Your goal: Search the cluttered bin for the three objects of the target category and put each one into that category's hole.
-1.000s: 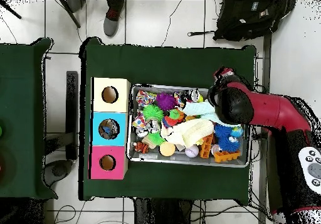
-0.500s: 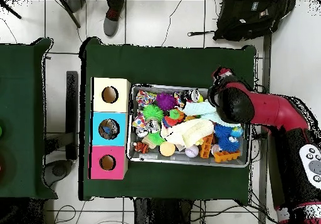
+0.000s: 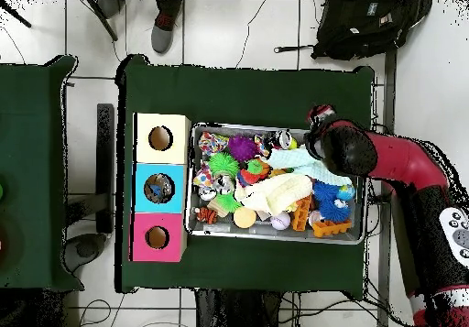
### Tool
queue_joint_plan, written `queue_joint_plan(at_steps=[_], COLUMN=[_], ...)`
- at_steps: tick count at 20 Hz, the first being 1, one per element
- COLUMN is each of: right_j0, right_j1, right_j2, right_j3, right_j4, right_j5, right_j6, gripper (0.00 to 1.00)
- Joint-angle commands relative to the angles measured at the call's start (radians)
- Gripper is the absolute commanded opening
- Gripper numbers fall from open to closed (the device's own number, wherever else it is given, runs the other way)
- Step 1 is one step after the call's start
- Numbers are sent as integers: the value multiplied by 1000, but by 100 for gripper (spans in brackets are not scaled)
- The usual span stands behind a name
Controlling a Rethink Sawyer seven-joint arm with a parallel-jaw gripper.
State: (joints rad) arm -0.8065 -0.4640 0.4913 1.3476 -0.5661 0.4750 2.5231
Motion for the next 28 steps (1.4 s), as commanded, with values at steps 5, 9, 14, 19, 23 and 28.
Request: queue_joint_plan(at_steps=[5,9,14,19,23,28], right_j0=[-51,-63,-78,-97,-106,-98], right_j1=[76,14,-13,-48,-32,0], right_j2=[104,102,115,129,140,112], right_j3=[23,96,104,134,135,160], right_j4=[-12,-1,17,28,33,-6], right_j5=[170,143,169,186,236,193], right_j6=[-393,-363,-367,-382,-419,-397], gripper=[100,100,100,100,100,100])
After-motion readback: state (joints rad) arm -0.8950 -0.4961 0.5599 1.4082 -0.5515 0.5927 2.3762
